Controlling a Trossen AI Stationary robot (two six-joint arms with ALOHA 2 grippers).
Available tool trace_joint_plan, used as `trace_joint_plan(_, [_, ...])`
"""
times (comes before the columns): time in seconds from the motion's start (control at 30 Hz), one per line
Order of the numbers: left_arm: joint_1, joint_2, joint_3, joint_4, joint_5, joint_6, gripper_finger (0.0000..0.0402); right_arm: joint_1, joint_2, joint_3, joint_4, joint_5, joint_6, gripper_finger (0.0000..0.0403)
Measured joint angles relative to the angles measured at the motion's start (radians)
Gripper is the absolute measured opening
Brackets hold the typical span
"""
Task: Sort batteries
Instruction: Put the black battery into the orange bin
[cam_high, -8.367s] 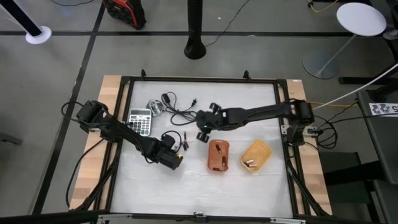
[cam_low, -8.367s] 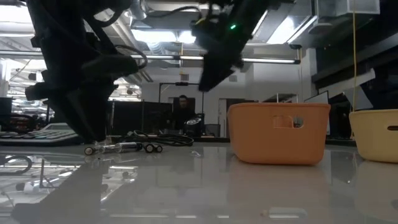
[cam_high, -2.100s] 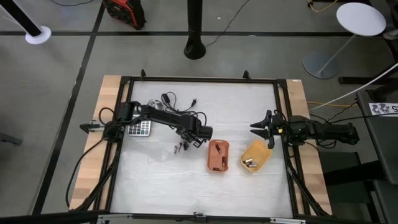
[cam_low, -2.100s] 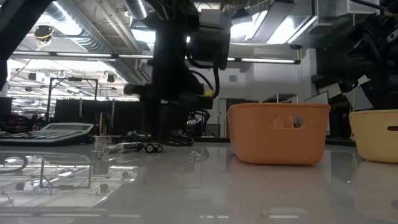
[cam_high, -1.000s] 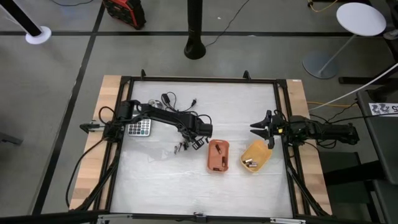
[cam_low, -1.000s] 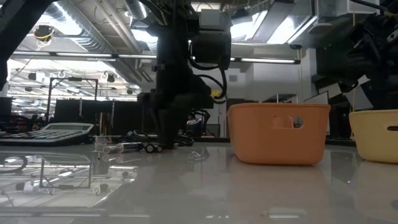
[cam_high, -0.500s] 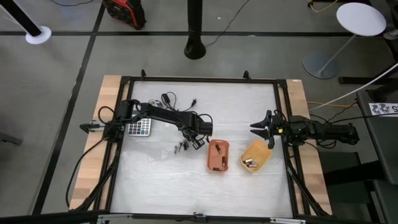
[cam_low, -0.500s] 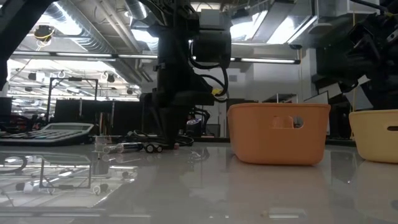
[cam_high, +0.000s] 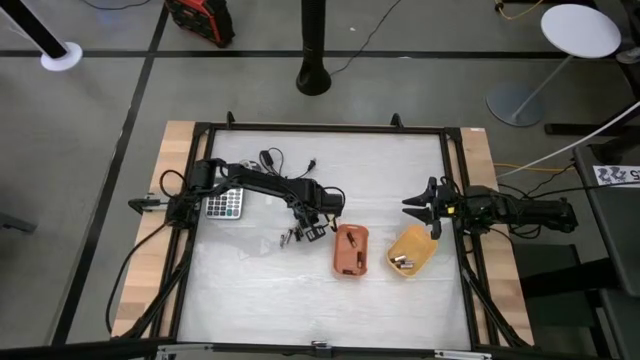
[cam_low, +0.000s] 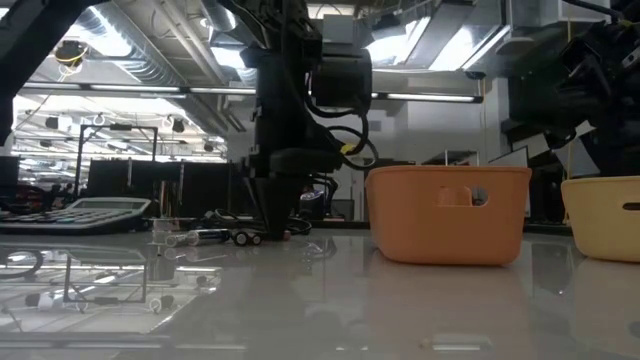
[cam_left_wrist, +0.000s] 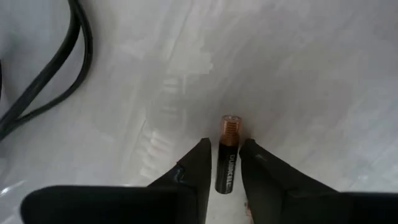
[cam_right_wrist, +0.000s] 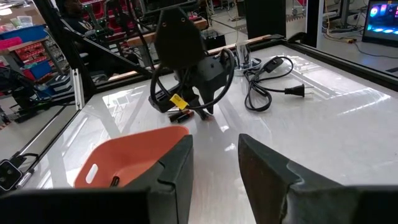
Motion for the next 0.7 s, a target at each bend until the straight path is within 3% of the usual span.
trace_joint_plan(0.13, [0.013, 0.0, 0.0, 0.008, 0.0, 0.018, 0.0068, 0.0, 0.0, 0.0, 0.0, 0.0, 0.0, 0.0122])
trace_joint_plan(0.3, [0.013, 0.0, 0.0, 0.056, -0.01, 0.038, 0.0014, 0.0, 0.0, 0.0, 0.0, 0.0, 0.0, 0.0122])
trace_joint_plan(0.7, [0.018, -0.021, -0.001, 0.047, 0.128, 0.028, 0.0006, 0.0, 0.0, 0.0, 0.0, 0.0, 0.0, 0.0122])
